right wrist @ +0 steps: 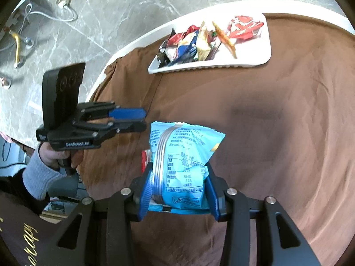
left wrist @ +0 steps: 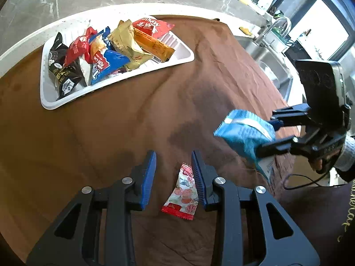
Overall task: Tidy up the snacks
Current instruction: 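Grasp the white-and-red candy packet with the left tool while the right tool grasps the blue bag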
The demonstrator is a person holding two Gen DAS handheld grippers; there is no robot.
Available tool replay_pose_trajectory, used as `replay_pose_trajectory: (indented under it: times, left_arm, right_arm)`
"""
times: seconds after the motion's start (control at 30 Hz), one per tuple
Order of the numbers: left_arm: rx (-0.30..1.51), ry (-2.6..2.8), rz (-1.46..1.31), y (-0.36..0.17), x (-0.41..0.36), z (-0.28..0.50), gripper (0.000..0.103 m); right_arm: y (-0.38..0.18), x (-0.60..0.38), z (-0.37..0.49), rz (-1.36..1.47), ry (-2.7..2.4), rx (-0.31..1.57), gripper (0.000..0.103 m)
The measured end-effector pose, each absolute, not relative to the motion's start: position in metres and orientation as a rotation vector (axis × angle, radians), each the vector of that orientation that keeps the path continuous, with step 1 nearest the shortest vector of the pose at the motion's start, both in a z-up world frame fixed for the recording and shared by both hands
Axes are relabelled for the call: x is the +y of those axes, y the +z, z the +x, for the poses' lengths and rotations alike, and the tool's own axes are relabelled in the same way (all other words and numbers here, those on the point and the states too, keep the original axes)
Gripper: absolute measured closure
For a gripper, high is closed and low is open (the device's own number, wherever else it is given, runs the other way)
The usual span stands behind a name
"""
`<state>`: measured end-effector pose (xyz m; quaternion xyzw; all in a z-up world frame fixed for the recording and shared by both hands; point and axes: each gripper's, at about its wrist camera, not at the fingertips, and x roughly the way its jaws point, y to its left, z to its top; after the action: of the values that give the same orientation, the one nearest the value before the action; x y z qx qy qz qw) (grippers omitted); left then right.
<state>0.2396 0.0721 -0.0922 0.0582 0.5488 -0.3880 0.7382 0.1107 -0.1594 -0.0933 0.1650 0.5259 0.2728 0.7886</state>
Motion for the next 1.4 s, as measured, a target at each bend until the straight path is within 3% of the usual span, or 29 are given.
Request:
replay_pose_trajectory:
  times: [0.3,0.5,0.97,1.1,1.2,1.4]
  left_arm:
    - [1.259,-0.893,0.37,-0.126,0.04,0.203,0.072]
    - [1.26,-0.894,0.427,-0.136,0.032,0.198,0.053]
    - [1.171,-0.914,0.668,-0.146,0.008,0.177,0.049]
    - [1.18,-0.898,0.638,-0.146,0.006,0.178,0.05]
    - [1.167,-0.877,0.617,-0.144,0.007,0.181,0.07]
    - [1.182,-0.879,0.571,-0.142,0.01,0.188,0.072]
  right_arm:
    - [-0.099,-0.154,0.118,0.338,0.585,1.146,0.057]
    - [-0.107,-0.151,0.114,0.307,0.581,1.163,0.057]
    - [-0.117,-0.146,0.112,0.291,0.574,1.179,0.057]
    - [-0.121,-0.143,0.112,0.269,0.562,1.188,0.057]
    - [-0.127,-0.14,0.112,0.264,0.553,1.205,0.057]
    - [-0.132,-0.138,0.111,0.269,0.552,1.211,0.057]
